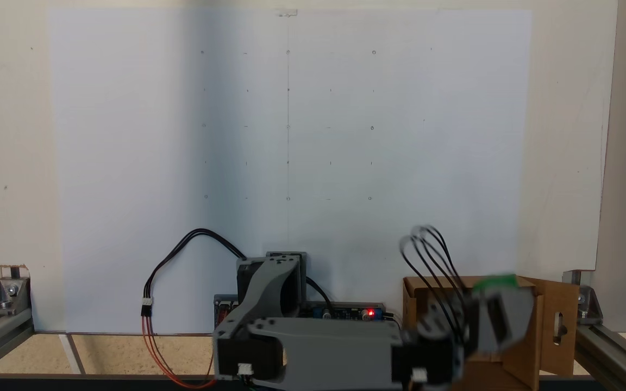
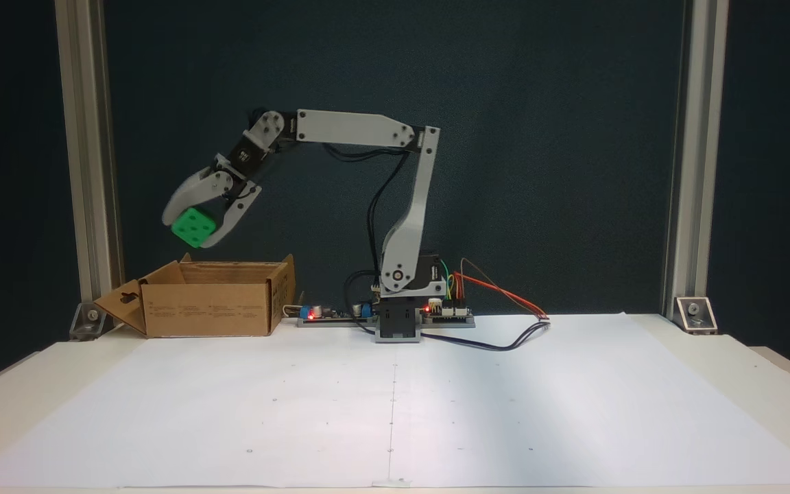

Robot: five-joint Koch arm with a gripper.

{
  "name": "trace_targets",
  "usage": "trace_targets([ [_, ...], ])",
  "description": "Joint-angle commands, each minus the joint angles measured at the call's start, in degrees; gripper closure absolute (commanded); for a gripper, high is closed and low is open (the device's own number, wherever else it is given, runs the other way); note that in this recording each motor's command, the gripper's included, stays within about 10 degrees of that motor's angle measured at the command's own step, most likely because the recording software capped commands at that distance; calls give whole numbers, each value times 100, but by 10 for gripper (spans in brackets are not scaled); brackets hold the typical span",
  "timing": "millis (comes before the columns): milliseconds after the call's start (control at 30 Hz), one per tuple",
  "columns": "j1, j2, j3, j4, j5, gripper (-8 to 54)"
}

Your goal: Grasp a green dice and put it in the bin.

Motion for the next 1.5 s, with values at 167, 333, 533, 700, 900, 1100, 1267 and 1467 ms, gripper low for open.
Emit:
trace_targets([
  [167, 1995, -439, -352, 396, -1134, 341],
  [333, 1872, -747, -70, 633, -1424, 341],
  [533, 1529, -896, 9, 598, -1433, 341],
  [700, 1477, -1090, 9, 571, -1389, 172],
  [900, 1450, -1107, 9, 431, -1099, 106],
  [1100, 510, -809, -439, -105, 710, 16],
  [1267, -1178, -158, -545, -308, 1870, 4],
  [1467, -3584, 571, -536, -352, 2241, 4],
])
